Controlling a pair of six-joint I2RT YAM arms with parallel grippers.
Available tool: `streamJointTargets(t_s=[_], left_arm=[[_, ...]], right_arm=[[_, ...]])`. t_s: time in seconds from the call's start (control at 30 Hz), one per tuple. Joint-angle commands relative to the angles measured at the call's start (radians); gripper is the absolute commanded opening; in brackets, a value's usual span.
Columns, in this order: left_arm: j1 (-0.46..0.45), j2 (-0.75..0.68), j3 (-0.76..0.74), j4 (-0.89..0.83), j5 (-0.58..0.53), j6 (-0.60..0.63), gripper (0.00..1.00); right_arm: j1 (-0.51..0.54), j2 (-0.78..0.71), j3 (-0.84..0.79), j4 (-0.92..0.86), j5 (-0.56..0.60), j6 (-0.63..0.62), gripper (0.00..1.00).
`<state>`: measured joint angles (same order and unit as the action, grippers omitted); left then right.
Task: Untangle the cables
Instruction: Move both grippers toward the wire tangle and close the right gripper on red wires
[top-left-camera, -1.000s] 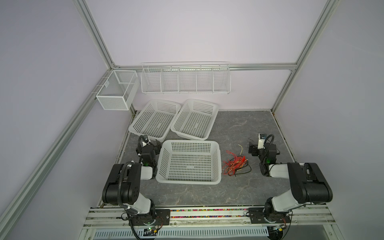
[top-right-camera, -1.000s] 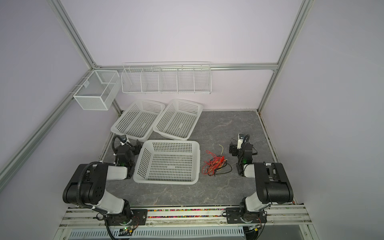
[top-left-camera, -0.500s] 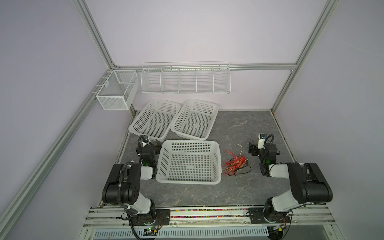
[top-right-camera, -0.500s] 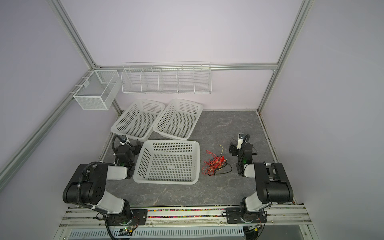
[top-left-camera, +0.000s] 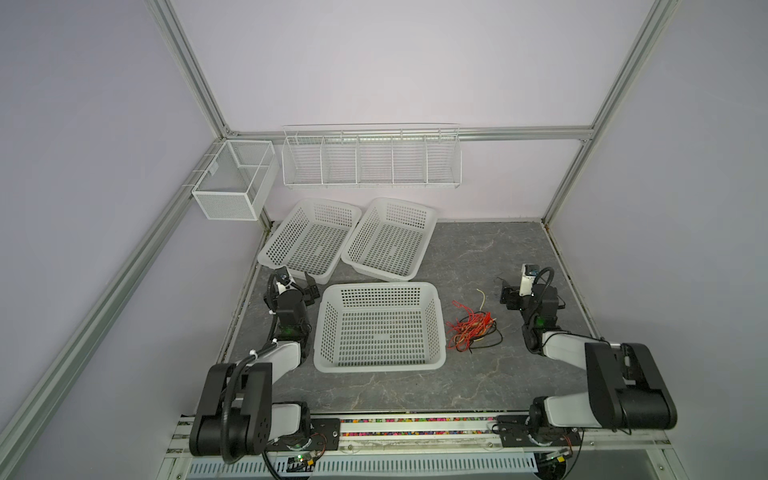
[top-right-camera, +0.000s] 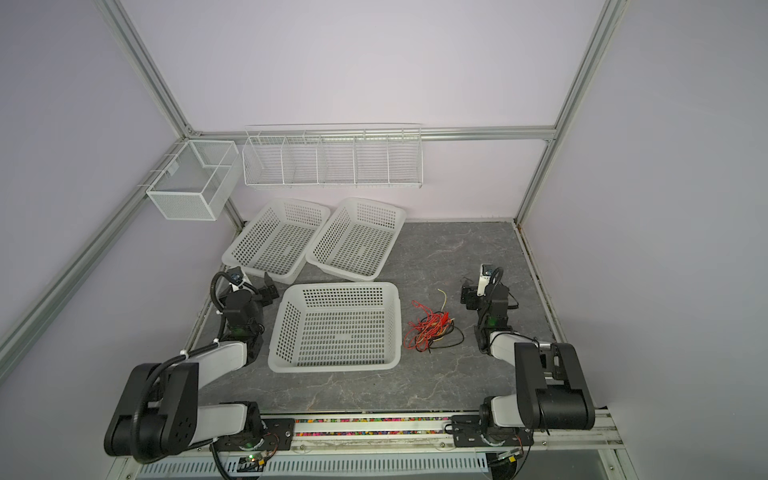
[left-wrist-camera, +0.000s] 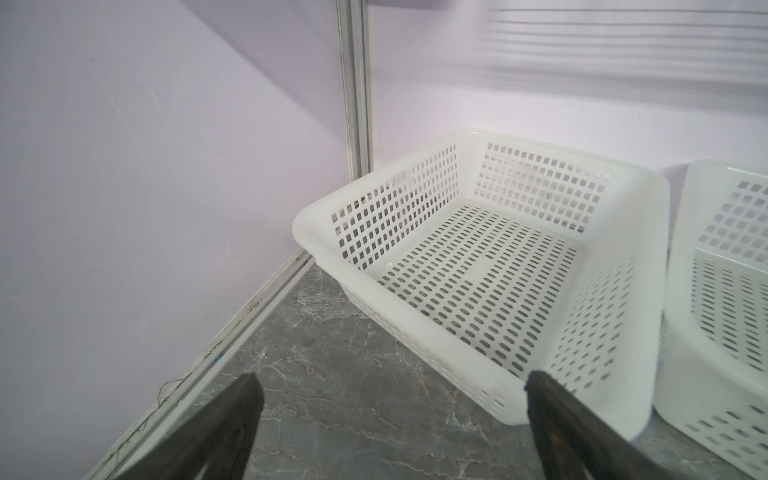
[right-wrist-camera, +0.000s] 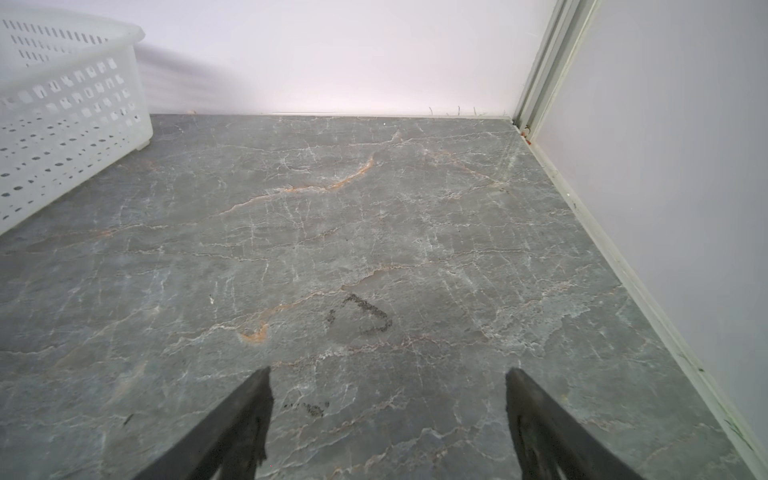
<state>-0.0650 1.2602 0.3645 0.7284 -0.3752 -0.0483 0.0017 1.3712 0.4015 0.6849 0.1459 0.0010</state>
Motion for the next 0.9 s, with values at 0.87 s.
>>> streamJointTargets(t_s=[0.87], left_arm=[[-0.567, -0.157, 0.361, -0.749, 0.182, -0.126, 0.99]], right_arm=[[0.167, -0.465, 0.418, -1.291, -0.21, 0.394, 0.98]])
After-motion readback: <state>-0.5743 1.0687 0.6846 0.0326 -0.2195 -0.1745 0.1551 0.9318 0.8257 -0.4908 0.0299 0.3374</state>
